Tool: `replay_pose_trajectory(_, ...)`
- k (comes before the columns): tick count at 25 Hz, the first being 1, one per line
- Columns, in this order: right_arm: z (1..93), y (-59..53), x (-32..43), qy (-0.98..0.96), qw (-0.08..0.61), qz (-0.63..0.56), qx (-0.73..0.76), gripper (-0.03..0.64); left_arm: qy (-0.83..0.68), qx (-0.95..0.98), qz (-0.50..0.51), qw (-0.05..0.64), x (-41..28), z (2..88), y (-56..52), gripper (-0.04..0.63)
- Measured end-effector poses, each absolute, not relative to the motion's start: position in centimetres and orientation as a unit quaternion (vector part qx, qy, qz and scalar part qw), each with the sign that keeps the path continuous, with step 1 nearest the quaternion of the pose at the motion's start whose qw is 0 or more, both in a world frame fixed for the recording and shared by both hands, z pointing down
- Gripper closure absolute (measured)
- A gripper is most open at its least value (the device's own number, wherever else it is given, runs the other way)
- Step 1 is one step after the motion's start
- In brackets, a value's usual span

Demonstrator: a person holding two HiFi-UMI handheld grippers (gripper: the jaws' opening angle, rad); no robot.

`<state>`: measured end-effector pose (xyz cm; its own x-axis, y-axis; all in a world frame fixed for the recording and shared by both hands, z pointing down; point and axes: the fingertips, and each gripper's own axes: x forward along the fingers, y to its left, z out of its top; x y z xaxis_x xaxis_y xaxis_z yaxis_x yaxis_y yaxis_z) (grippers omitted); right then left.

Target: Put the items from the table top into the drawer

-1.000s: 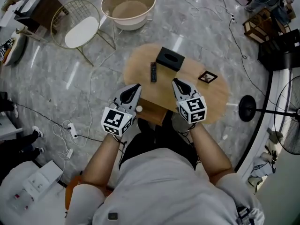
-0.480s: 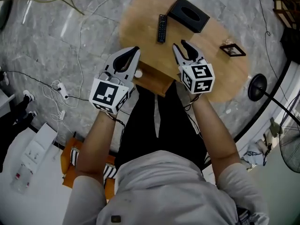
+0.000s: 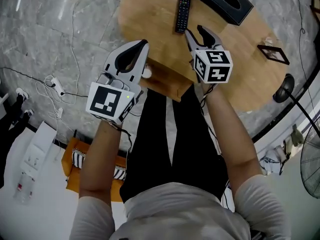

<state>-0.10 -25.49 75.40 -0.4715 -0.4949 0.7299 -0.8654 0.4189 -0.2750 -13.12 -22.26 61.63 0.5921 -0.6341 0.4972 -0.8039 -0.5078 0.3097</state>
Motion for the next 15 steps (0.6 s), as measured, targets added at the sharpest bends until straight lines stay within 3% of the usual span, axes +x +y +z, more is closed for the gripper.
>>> replay_pose_trajectory(15,85.3,-26.3,-2.2,-0.774,0.337,0.327,0.426,0.396,-0.402,0.847,0.169,0.302,-12.8,69.6,-21.3,0.586)
